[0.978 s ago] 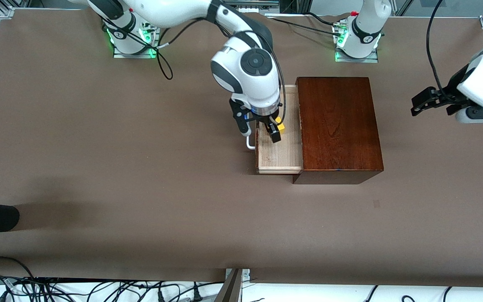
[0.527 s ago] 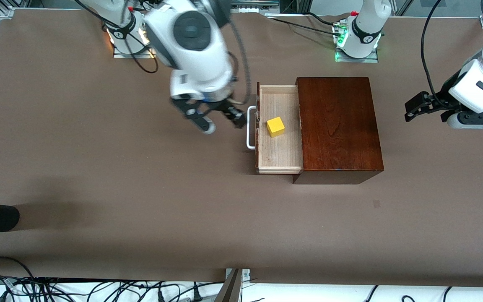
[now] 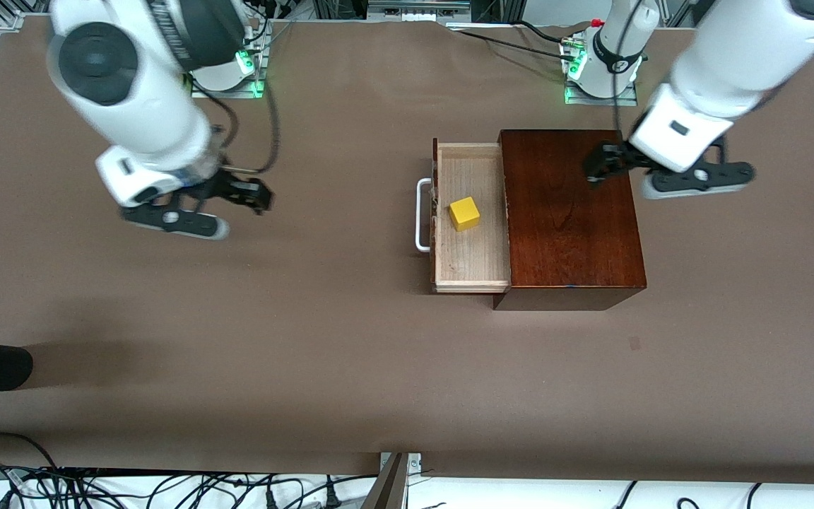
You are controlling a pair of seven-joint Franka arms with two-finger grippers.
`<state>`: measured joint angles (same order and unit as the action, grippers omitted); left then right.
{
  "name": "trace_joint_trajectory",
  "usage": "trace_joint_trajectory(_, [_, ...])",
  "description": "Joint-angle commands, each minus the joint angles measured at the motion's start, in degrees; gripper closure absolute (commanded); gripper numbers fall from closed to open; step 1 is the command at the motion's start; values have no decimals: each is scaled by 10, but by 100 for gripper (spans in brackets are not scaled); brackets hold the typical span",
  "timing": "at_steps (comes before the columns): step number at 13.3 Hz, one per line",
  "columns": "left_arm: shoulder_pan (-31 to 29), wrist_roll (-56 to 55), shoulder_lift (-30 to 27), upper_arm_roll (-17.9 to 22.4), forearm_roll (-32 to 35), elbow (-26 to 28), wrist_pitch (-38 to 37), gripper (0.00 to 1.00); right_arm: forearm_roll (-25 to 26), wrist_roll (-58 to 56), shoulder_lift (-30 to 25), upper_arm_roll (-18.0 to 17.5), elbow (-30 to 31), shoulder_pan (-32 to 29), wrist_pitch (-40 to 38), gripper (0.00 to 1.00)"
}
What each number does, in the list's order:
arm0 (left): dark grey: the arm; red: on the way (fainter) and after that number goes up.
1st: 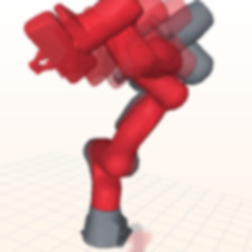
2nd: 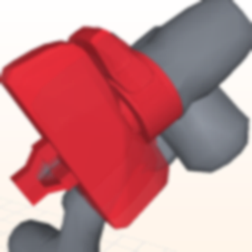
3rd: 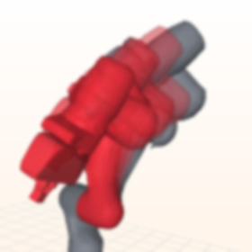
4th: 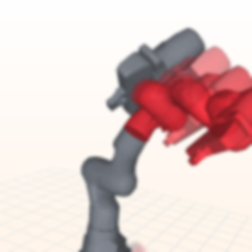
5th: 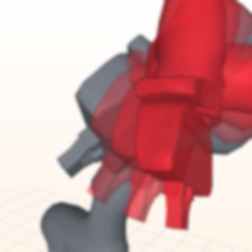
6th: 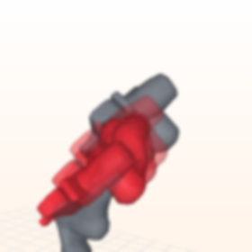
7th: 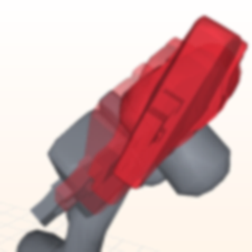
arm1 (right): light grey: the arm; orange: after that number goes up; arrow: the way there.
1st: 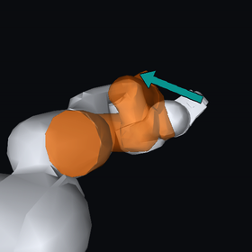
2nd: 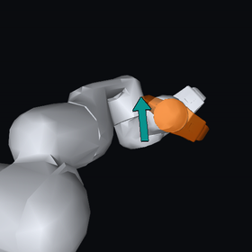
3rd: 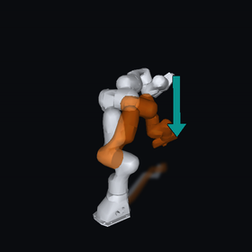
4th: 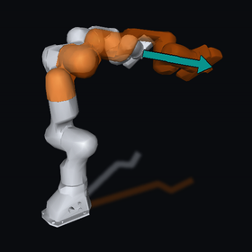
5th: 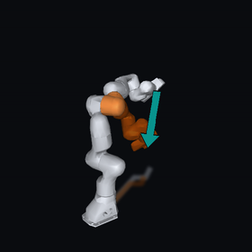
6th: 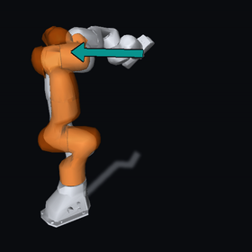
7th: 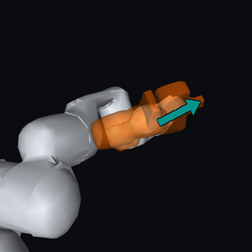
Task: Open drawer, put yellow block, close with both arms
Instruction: 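Withdraw the right gripper while the left gripper reaches toward the drawer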
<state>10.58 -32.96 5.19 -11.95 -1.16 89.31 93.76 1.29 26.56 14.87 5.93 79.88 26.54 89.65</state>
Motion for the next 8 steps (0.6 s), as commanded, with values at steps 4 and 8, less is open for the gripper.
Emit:
trace_joint_trajectory(4, [159,-290,85,4,-4,-38,22,0,-6,-255,-57,129,57,6,-12,0])
trace_joint_trajectory(8, [242,-472,175,5,-3,-68,93,0,-2,-296,-58,161,59,6,-39,0])
